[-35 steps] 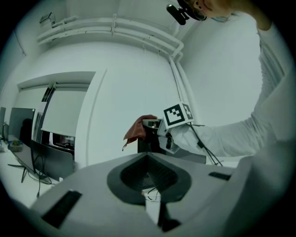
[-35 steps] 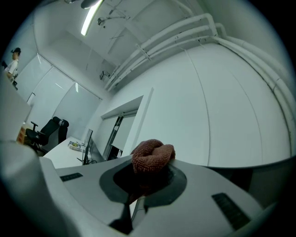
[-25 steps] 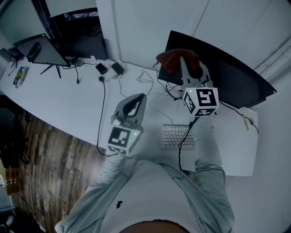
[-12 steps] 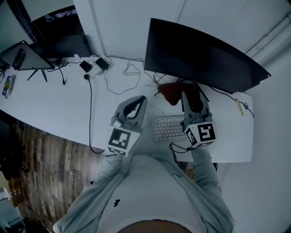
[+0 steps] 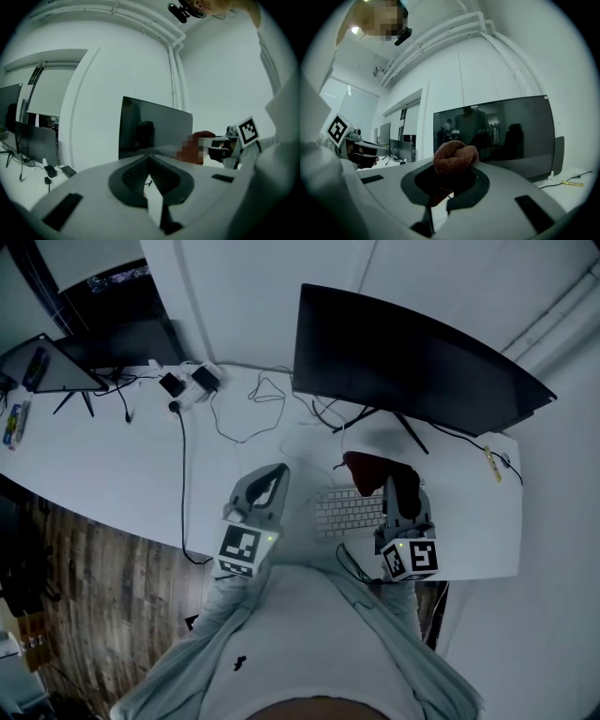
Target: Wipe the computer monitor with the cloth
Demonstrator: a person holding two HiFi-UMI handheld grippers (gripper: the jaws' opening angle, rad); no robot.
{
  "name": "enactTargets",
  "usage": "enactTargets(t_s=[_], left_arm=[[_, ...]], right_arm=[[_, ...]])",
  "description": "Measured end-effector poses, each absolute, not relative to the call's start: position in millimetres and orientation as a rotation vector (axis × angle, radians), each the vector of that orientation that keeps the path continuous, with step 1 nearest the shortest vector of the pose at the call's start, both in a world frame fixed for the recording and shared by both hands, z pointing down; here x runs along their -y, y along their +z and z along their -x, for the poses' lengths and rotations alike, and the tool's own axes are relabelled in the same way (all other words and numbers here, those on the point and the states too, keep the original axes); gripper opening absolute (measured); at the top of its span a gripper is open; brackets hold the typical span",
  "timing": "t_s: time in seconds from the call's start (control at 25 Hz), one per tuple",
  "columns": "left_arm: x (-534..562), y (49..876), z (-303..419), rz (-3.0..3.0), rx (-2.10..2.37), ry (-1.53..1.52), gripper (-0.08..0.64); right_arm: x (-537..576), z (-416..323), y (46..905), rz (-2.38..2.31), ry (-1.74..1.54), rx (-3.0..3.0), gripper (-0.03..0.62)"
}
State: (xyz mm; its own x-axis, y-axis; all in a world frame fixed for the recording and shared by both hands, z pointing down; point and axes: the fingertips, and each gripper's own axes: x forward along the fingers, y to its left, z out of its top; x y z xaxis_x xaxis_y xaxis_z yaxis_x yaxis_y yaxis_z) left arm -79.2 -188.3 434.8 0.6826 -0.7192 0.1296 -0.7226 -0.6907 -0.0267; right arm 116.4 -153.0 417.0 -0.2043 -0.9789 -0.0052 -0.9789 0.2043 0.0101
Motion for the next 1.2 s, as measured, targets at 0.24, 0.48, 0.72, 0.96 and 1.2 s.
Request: enactTargets(t_s=[0.24, 0.48, 0.72, 0.96, 1.2], left_arm=[[190.1, 441.3, 91.0, -2.839, 1.256, 0.219, 0.020], [190.1, 440.8, 92.5, -2.838, 1.257, 0.213, 0.020], [187.5, 438.8, 90.0, -2.839, 1.259, 0.195, 0.020], [187.6, 438.8, 89.5, -2.841, 1.262, 0.193, 0.020], [189.6, 438.5, 91.0, -2.839, 1.265, 0.195, 0.020]], right_arm=[[140.5, -115.1, 424.2, -1.974, 0.005, 2.443, 0.035], [137.1, -102.4, 428.7, -1.927, -0.013, 2.453, 0.035], [135.3, -96.9, 427.2, -1.909, -0.054, 2.445, 0.035], [136.4, -89.0, 425.8, -1.887, -0.052, 2.468, 0.035], [143.1, -85.6, 428.1, -1.914, 0.018, 2.474, 0.035]])
